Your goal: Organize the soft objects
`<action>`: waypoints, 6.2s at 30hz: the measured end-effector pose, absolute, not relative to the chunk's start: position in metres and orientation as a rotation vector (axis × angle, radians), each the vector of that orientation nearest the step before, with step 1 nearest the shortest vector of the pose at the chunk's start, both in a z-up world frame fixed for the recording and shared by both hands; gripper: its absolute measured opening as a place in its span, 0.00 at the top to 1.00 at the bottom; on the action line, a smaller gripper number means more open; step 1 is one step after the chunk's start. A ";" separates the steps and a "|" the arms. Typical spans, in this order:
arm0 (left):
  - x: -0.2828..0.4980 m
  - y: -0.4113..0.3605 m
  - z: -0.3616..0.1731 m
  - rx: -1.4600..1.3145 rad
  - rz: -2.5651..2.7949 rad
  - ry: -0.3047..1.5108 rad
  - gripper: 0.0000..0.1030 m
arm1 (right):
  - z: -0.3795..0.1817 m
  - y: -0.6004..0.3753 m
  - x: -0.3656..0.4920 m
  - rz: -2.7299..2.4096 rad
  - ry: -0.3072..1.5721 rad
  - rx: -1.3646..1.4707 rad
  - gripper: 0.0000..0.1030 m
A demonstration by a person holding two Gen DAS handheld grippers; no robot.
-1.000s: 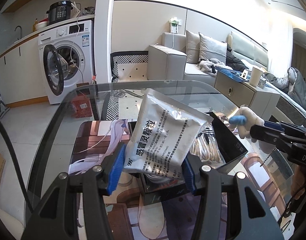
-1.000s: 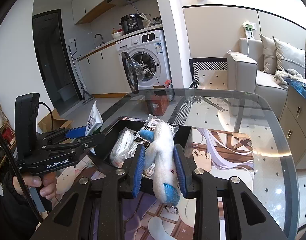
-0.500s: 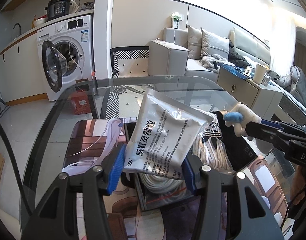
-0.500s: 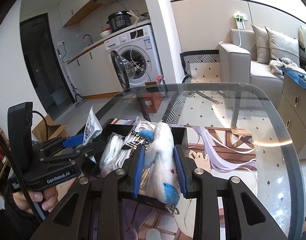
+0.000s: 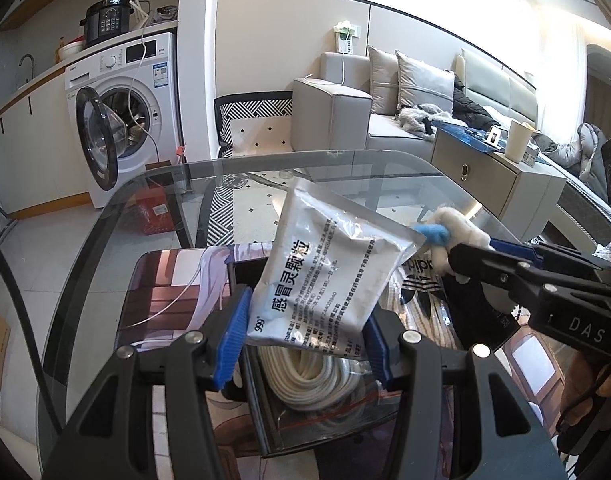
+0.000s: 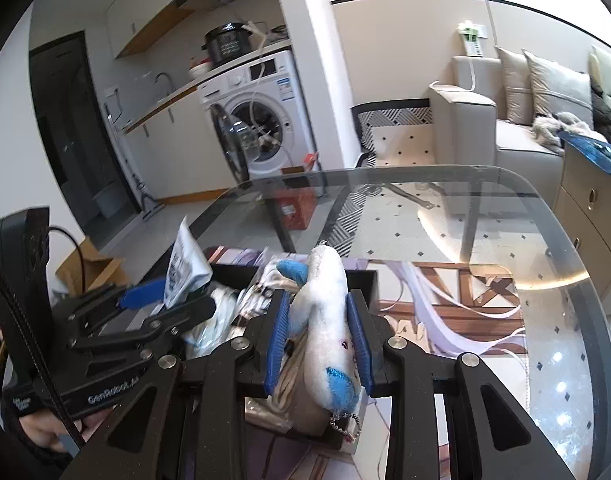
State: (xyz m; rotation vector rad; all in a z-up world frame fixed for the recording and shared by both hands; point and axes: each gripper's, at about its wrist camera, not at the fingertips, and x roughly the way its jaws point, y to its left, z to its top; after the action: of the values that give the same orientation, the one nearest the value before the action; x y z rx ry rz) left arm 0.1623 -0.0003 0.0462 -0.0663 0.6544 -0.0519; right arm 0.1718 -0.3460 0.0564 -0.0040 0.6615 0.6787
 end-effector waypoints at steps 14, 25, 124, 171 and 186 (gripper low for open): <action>0.173 -0.009 0.038 -0.048 -0.084 0.694 0.50 | 0.039 -0.334 0.169 0.670 0.676 -0.072 0.71; 0.170 -0.011 0.035 -0.011 -0.112 0.717 0.49 | 0.046 -0.343 0.164 0.681 0.648 -0.103 0.68; 0.082 0.023 0.028 -0.105 0.042 0.459 0.00 | 0.036 -0.403 0.080 0.729 0.371 -0.153 0.01; 0.082 0.022 0.027 -0.098 0.043 0.457 0.00 | 0.036 -0.402 0.080 0.730 0.371 -0.153 0.01; 0.082 0.029 0.028 -0.089 0.045 0.449 0.00 | 0.035 -0.402 0.080 0.730 0.371 -0.153 0.01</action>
State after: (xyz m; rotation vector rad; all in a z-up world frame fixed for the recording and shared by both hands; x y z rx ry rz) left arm 0.0821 0.0295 0.0277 -0.0887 0.4494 0.0452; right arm 0.0803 -0.4022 0.0353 -0.1534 0.3712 0.7296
